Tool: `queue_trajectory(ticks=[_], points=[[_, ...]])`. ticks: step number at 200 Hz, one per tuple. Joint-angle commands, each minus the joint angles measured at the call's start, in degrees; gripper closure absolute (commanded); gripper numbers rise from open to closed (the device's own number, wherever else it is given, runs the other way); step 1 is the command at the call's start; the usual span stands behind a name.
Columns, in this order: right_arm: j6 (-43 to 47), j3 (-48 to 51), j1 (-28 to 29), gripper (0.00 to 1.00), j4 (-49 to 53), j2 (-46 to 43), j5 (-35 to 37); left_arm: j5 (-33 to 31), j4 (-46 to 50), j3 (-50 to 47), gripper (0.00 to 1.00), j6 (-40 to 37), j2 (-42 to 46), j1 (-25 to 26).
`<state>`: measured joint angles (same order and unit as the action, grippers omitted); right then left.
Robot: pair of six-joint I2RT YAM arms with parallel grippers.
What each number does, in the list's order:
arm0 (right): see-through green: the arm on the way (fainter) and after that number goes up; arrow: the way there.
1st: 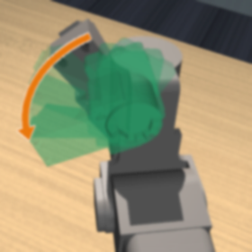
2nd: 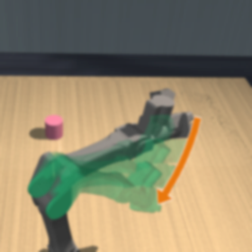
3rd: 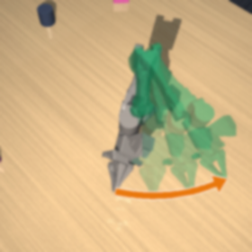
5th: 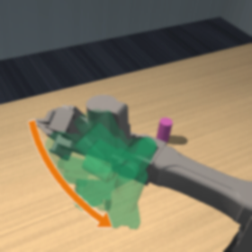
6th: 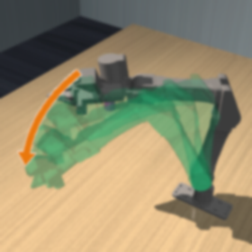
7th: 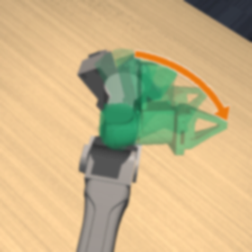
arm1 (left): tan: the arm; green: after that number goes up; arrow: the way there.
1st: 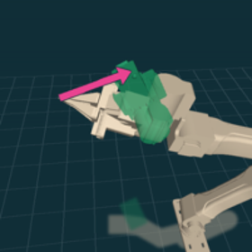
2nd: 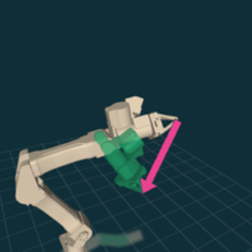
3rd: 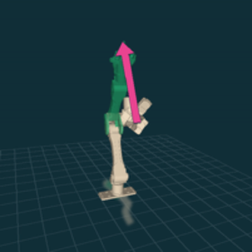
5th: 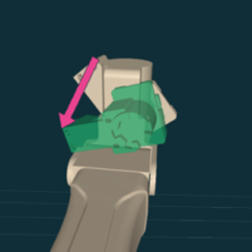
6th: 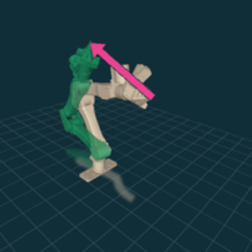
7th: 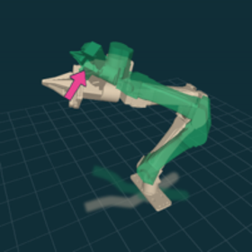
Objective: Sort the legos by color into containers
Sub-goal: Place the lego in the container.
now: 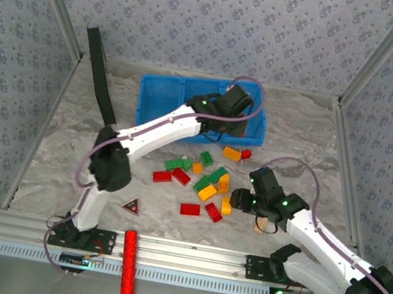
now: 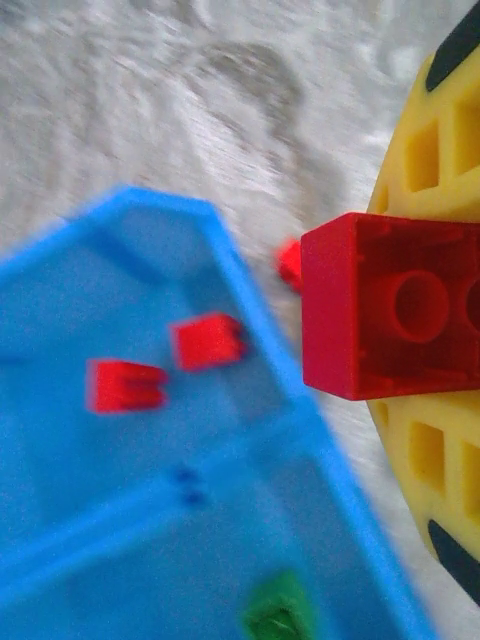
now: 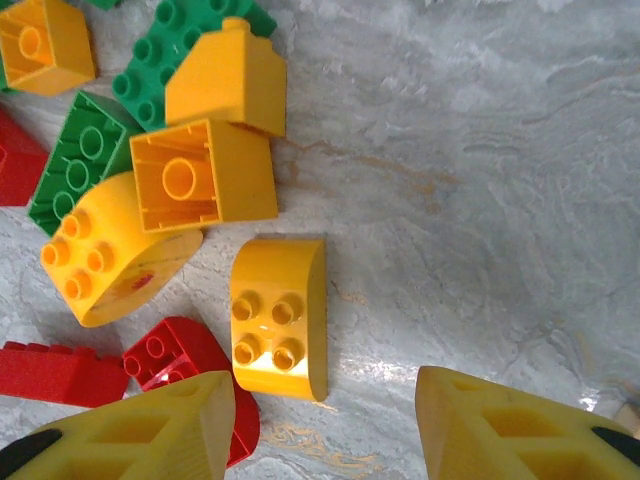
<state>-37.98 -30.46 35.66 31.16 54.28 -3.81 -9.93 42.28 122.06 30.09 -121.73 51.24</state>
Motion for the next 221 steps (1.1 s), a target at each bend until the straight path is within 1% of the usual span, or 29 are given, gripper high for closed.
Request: queue_trajectory(ticks=[1,24,35,51,60,91,108,114,153,221], points=[[-3.9,1.9,1.8,0.47,-2.3,-0.4,2.0,-1.7,2.6,11.7,0.82,-5.6,-8.0,-1.3],[-5.4,3.3,3.2,0.48,-4.6,0.1,2.5,-4.4,3.6,25.3,0.82,-9.0,-17.9,-1.5],[-5.7,3.5,3.7,0.47,-5.1,0.4,2.9,-4.7,4.7,32.0,0.83,-9.6,-22.6,-2.0],[-5.9,3.6,4.3,0.47,-5.5,0.9,3.7,-4.5,4.9,37.8,0.83,-9.2,-27.5,-2.8],[-6.0,3.7,4.4,0.47,-5.8,1.1,3.9,-4.2,3.6,37.8,0.83,-8.9,-28.6,-3.3],[-6.4,3.8,4.7,0.47,-6.6,1.9,4.3,-3.5,-2.3,33.2,0.83,-8.6,-29.4,-3.9],[-6.5,3.7,4.7,0.47,-7.0,2.4,4.4,-2.5,-3.0,32.7,0.82,-8.6,-30.8,-3.7],[-6.5,3.7,4.7,0.47,-7.1,2.6,4.3,-2.5,-4.8,32.9,0.81,-8.3,-31.5,-3.6],[-6.7,3.1,4.8,0.47,-7.0,3.5,4.9,-1.0,-4.9,33.3,0.81,-6.8,-34.8,-3.2],[-6.4,1.9,4.9,0.47,-8.5,7.1,4.5,-0.3,-4.1,32.4,0.80,-5.4,-37.0,-2.5]])
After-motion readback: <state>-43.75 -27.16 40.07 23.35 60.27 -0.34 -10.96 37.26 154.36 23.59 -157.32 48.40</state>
